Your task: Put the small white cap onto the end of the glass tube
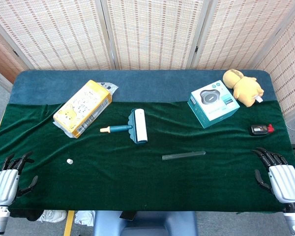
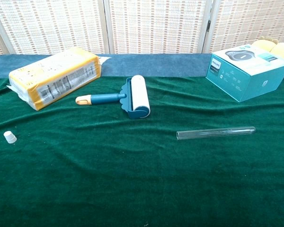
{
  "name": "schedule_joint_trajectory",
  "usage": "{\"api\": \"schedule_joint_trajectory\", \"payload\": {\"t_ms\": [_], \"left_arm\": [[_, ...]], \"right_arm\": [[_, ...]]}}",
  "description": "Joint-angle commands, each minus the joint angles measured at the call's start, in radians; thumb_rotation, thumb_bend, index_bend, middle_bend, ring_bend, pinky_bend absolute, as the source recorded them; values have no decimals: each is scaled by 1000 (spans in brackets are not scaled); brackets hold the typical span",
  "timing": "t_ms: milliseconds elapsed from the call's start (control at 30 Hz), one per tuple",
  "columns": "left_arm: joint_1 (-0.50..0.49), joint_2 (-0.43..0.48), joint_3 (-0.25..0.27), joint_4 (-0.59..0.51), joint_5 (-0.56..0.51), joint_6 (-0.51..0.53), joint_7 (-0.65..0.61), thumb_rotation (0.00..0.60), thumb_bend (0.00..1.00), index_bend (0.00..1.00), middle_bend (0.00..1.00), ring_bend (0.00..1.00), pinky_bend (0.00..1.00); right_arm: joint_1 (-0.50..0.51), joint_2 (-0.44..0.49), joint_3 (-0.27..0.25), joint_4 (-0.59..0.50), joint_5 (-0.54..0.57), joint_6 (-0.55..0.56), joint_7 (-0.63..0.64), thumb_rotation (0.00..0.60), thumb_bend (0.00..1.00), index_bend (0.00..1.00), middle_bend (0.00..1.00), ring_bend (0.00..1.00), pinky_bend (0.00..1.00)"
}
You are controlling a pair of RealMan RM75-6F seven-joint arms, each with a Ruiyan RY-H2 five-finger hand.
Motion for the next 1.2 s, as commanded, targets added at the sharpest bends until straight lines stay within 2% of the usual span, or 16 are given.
{"api": "schedule_joint_trajectory", "payload": {"t_ms": [33, 833, 1000, 1067, 1133, 1200], "left_arm": [[0, -9, -2, 5, 1, 5, 11, 600, 422, 147, 355, 267, 105], [-17, -21, -3, 33, 31, -3, -9, 600, 422, 149, 355, 267, 105], [-33, -21, -4, 47, 40, -22, -18, 600, 424, 178, 372, 291, 112], [-44, -25, -7, 57, 47, -31, -22, 600, 429, 202, 417, 323, 138], [-64, -29, -9, 74, 61, -49, -26, 600, 452, 226, 489, 381, 208], [-91, -35, -12, 98, 79, -76, -37, 600, 501, 260, 581, 460, 348]], "right_arm": [[0, 7, 2, -8, -6, 7, -8, 600, 583, 194, 216, 232, 220], [-17, 10, 2, -10, -30, 53, -3, 600, 583, 194, 216, 232, 220], [-22, 14, 1, -13, -30, 59, -3, 600, 584, 194, 216, 232, 220], [-22, 15, 2, -14, -30, 58, -4, 600, 584, 194, 216, 231, 220], [-20, 15, 3, -16, -28, 55, -5, 600, 583, 194, 216, 231, 220], [-16, 17, 3, -18, -26, 47, -9, 600, 583, 194, 216, 231, 220]]}}
